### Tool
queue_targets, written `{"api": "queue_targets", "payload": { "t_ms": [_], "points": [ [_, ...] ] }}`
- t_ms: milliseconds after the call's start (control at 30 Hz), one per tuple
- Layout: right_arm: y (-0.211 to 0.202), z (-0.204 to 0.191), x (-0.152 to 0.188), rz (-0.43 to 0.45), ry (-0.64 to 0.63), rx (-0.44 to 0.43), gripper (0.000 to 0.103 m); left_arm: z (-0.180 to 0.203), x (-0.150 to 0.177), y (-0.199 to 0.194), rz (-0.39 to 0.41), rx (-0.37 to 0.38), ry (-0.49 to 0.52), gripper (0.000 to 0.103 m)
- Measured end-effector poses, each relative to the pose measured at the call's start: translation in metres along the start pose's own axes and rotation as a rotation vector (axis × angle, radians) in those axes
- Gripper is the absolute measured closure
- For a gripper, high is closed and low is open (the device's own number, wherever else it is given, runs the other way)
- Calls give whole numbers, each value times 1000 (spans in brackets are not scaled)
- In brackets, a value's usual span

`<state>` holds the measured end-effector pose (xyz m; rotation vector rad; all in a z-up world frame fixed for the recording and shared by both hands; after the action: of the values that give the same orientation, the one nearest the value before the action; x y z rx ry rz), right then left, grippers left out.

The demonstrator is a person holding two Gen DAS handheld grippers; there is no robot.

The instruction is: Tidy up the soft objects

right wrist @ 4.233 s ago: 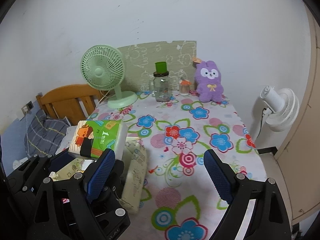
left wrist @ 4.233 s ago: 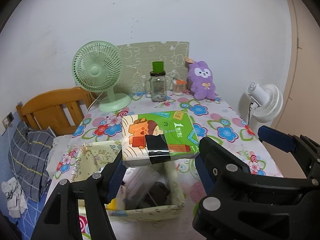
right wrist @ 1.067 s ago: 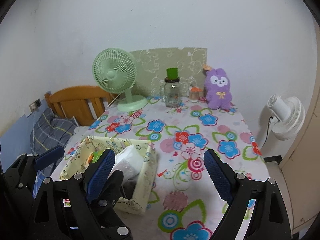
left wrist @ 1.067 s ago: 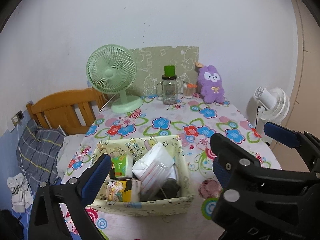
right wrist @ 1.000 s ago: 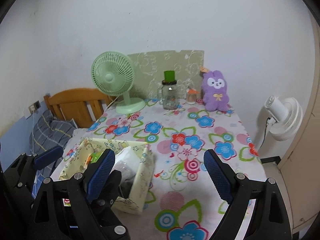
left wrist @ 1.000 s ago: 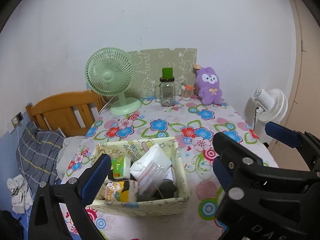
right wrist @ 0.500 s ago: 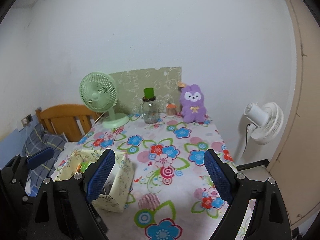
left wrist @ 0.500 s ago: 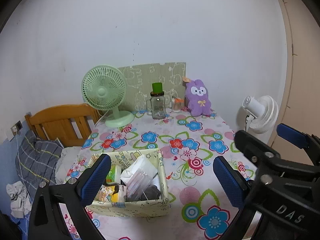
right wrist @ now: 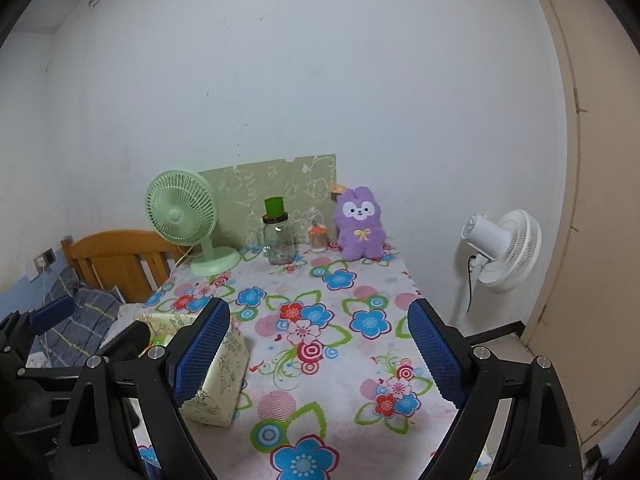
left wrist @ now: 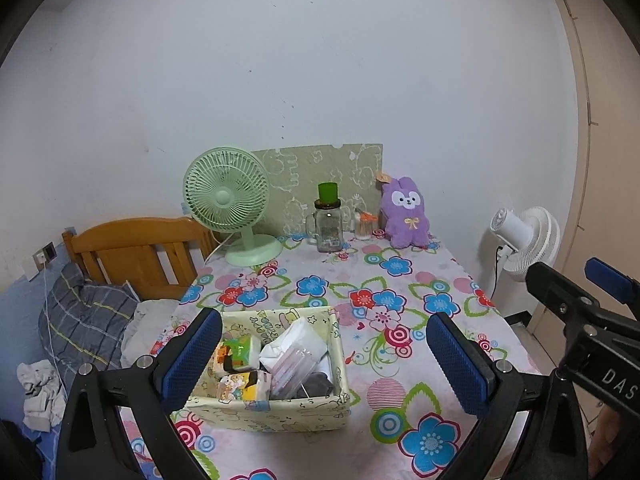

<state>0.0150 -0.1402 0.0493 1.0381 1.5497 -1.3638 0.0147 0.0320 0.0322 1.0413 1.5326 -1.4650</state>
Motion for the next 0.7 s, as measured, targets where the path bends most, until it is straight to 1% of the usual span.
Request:
{"api": "queue_targets", "payload": {
  "t_ms": [100, 267, 700],
  "points": [
    [-3, 2, 0, 7, 2, 9, 8, -2, 1, -2, 0, 1, -7, 0],
    [-7, 3, 0, 15, -4, 21, 7, -3, 1, -4, 3, 4, -9, 0],
    [-7, 2, 0, 21, -2, 10, 6, -5, 1, -8, 11, -10, -18, 0]
  ]
}}
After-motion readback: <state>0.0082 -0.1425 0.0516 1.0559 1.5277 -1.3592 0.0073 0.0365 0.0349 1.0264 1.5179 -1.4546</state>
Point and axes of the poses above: each gripper's, at about its wrist camera, not at the fingertips, and y roughly the way its jaws point, z to its right, x to its underside, the point moved 2 cm from there along y, roughly the way its jaws point, and after that the axes turned 4 degrees about z, right-handed, at the moved point
